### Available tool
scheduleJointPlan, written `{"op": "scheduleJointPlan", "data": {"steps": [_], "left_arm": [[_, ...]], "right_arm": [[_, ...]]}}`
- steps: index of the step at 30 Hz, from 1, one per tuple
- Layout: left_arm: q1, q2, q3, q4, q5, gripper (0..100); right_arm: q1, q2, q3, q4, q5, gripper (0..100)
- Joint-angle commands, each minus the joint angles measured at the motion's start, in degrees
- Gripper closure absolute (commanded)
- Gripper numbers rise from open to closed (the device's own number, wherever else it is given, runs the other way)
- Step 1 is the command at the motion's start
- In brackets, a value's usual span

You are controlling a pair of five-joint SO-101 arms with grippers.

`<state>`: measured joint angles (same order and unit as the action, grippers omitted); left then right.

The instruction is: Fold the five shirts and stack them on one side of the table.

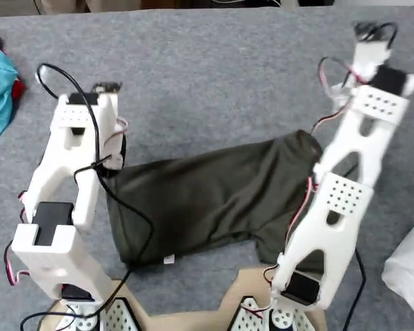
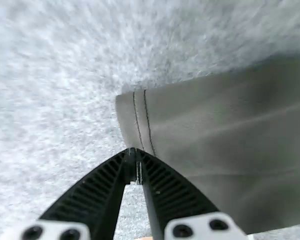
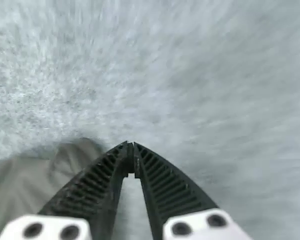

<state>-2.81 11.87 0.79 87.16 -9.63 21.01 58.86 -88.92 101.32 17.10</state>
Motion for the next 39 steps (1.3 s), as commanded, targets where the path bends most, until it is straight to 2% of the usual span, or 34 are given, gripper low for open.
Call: {"op": "scheduleJointPlan", "data": {"steps": [1,4,7,13,16,20,27,30,35,39], "left_arm": [[0.1,-0.7,-11.9,6.6,0.6,98],[1.3,-2.6,-16.9,10.1,0.4,98],[3.7,-7.6,-16.3,10.7,0.4,98],[9.3,-23.1,-5.4,10.4,0.4,98],[10.4,-32.0,1.8,10.2,0.4,98],[10.0,-42.2,10.8,10.2,0.2,98],[9.9,-54.3,23.3,10.2,-4.6,98],[8.0,-57.5,27.0,10.2,-5.5,98],[3.1,-60.5,30.9,10.2,-8.4,98],[-1.0,-61.3,32.1,10.2,-10.5,98]], "right_arm": [[2.9,-13.6,-2.3,1.1,12.7,99.3],[4.3,-21.3,3.3,1.1,20.0,99.3],[5.1,-29.6,14.0,1.1,24.5,99.1],[5.0,-47.9,43.5,1.0,34.9,99.0],[4.8,-57.3,58.6,0.7,43.2,99.0],[4.9,-68.3,76.8,-1.2,54.4,98.9],[5.0,-84.9,107.1,-7.5,71.1,98.8],[5.1,-92.6,118.2,-7.7,78.9,94.5],[5.2,-105.4,132.4,-7.5,85.3,81.2],[5.4,-114.5,141.8,-7.4,88.4,78.6]]}}
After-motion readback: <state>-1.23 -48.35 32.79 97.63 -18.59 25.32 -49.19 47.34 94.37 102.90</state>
